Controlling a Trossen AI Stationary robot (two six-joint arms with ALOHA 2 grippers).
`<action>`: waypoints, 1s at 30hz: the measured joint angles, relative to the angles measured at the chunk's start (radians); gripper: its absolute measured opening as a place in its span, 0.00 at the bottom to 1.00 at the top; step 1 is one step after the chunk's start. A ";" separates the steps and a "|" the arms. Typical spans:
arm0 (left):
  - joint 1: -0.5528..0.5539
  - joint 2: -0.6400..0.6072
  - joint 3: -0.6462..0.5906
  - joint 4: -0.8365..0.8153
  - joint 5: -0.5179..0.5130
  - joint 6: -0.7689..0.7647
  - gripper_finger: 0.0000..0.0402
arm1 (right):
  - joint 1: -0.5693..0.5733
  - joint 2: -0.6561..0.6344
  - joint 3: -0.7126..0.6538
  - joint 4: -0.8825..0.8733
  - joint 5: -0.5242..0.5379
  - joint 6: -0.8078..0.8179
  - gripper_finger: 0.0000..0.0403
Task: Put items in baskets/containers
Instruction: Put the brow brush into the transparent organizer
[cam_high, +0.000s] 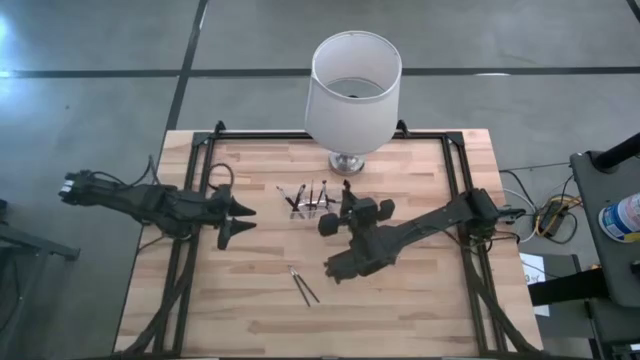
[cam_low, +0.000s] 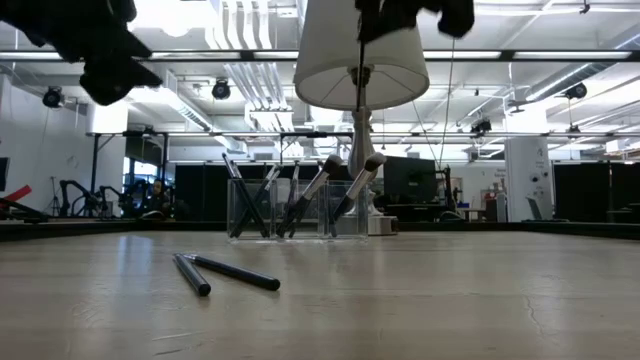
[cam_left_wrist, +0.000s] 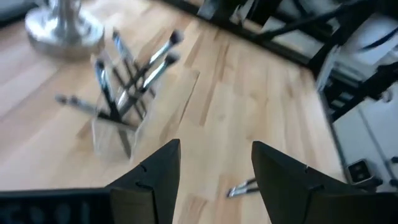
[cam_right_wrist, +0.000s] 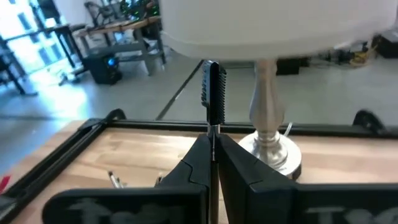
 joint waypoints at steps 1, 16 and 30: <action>0.000 -0.013 0.001 0.007 0.000 0.013 0.47 | -0.006 0.000 -0.027 0.028 0.001 0.018 0.03; 0.000 -0.216 0.005 0.004 -0.069 0.111 0.47 | -0.097 0.001 -0.193 0.298 0.111 -0.073 0.03; 0.000 -0.230 0.002 -0.033 -0.082 0.182 0.47 | -0.124 0.000 -0.435 0.704 0.153 -0.230 0.03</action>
